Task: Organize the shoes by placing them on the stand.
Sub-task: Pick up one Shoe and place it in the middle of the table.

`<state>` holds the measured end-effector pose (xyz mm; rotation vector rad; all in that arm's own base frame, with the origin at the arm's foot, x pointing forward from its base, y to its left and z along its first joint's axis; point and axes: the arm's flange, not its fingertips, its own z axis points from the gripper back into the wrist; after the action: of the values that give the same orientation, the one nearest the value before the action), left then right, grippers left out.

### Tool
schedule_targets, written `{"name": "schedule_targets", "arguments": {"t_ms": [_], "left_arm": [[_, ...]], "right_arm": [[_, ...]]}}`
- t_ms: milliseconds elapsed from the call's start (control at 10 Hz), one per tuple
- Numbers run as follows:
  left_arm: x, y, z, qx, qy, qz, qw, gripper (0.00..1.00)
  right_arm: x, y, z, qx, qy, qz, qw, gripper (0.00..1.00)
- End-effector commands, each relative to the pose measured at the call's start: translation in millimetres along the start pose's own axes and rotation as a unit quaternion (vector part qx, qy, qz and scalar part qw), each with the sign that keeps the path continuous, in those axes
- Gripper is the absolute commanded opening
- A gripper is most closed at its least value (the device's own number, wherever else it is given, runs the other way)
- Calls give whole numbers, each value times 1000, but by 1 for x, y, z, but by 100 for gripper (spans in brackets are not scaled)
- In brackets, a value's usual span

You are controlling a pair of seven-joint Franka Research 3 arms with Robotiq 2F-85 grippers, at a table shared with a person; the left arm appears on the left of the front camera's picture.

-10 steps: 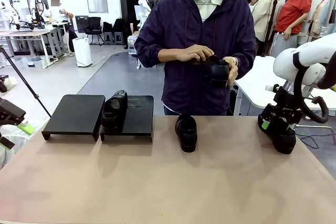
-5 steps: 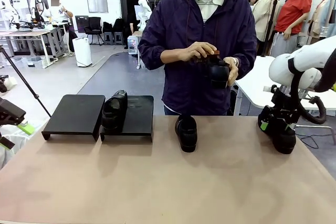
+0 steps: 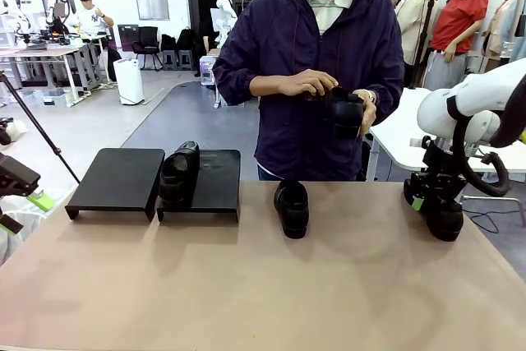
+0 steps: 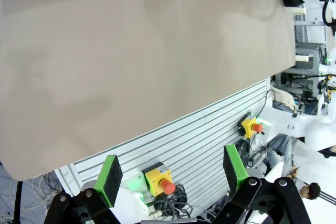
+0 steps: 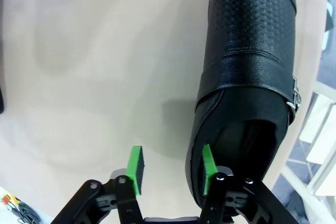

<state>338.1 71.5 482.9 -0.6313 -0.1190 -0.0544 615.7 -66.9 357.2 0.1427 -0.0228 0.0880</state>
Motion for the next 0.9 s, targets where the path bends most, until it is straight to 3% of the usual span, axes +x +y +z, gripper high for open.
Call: {"name": "schedule_targets", "arguments": {"t_ms": [0, 600, 800], "left_arm": [[1, -1, 2, -9, -1, -4, 1000, 100], [1, -1, 2, -9, -1, -4, 1000, 100], [1, -1, 2, -9, -1, -4, 1000, 100]], "right_arm": [[4, 4, 1, -18, 4, 1, 1000, 0], [1, 1, 3, -19, 8, -5, 1000, 0], [-8, -4, 26, -25, -8, -39, 999, 0]]}}
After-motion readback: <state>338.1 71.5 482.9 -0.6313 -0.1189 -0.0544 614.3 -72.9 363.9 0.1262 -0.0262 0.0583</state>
